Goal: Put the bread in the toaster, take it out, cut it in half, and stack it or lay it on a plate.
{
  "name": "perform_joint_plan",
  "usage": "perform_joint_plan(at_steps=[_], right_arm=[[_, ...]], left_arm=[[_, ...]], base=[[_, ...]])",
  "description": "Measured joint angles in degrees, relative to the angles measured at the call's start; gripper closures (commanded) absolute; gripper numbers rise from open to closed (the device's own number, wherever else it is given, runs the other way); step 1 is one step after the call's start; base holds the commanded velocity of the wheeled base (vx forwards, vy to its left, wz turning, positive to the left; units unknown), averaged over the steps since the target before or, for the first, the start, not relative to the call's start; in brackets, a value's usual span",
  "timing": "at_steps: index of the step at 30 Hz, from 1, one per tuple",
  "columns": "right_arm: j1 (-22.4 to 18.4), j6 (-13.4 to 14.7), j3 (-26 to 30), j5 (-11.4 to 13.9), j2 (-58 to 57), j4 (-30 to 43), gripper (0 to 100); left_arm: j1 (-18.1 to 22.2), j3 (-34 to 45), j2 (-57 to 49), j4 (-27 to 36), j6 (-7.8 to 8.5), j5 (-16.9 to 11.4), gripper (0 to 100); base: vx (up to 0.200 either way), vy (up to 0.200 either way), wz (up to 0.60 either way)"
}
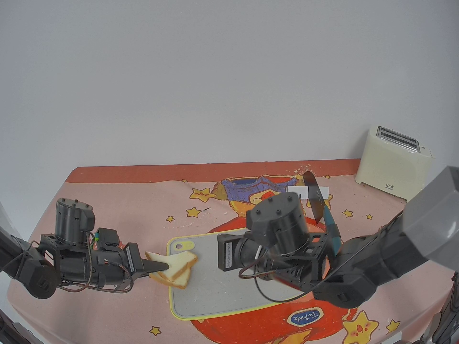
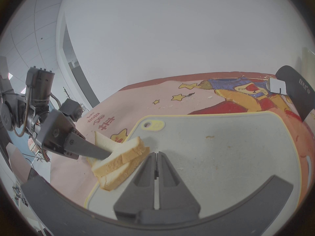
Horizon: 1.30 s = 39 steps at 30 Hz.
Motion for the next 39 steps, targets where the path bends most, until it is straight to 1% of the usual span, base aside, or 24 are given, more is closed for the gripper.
perform_joint_plan(at_steps=[3, 7, 12, 18, 22, 23, 25, 27, 28, 30, 35, 39], right_arm=[[-1.79, 0.77, 1.02, 0.77, -3.75, -0.02, 100], [-4.24, 1.13, 3.66, 1.04, -8.63, -0.07, 100], [-8.57, 1.21, 10.14, 1.1, -16.1, 0.13, 100], [-16.26, 0.52, 18.08, 1.39, -25.33, 0.28, 100], [-20.25, -0.82, 20.72, 2.44, -30.9, 0.49, 100], [-21.25, -1.23, 21.31, 2.97, -32.61, 0.63, 100], [-22.95, -1.8, 22.1, 4.57, -35.78, 0.77, 100], [-25.33, -2.38, 22.85, 7.3, -39.72, 2.24, 100], [-26.1, -2.54, 23.02, 7.83, -40.94, 3.32, 100], [-27.0, -2.82, 23.3, 7.91, -42.67, 5.47, 100], [-27.73, -3.17, 23.52, 7.66, -45.07, 6.49, 100], [-28.28, -3.28, 23.5, 7.63, -46.25, 6.44, 100]], left_arm=[[0.0, 0.07, -3.04, -0.15, -0.77, -0.11, 100], [0.06, 0.24, -6.42, -0.3, -1.12, -0.11, 100], [0.15, 0.21, -11.79, -0.61, -1.23, -0.13, 100], [-0.02, -0.76, -17.12, -0.89, -1.17, -0.49, 100], [-0.21, -1.83, -18.96, -0.91, -1.58, -0.76, 100], [-0.24, -2.01, -19.43, -0.91, -1.91, -0.84, 100], [-0.29, -2.24, -20.42, -0.89, -3.12, -1.0, 100], [-0.44, -2.65, -21.97, -0.91, -5.19, -1.04, 100], [-0.52, -2.82, -22.58, -0.94, -5.69, -1.11, 100], [-0.74, -3.04, -23.43, -0.96, -5.89, -1.56, 100], [-1.95, -3.38, -24.59, -0.96, -5.63, -4.6, 100], [-2.56, -3.49, -25.03, -0.96, -5.5, -5.17, 100]], base=[[0.0, 0.0, 0.0], [0.0, 0.0, 0.0], [0.0, 0.0, 0.0], [0.0, 0.0, 0.0], [0.0, 0.0, 0.0], [0.0, 0.0, 0.0], [0.0, 0.0, 0.0], [0.0, 0.0, 0.0], [0.0, -0.2, 0.0], [0.0, -0.2, 0.0], [0.0, -0.2, 0.0], [0.0, -0.2, 0.0]])
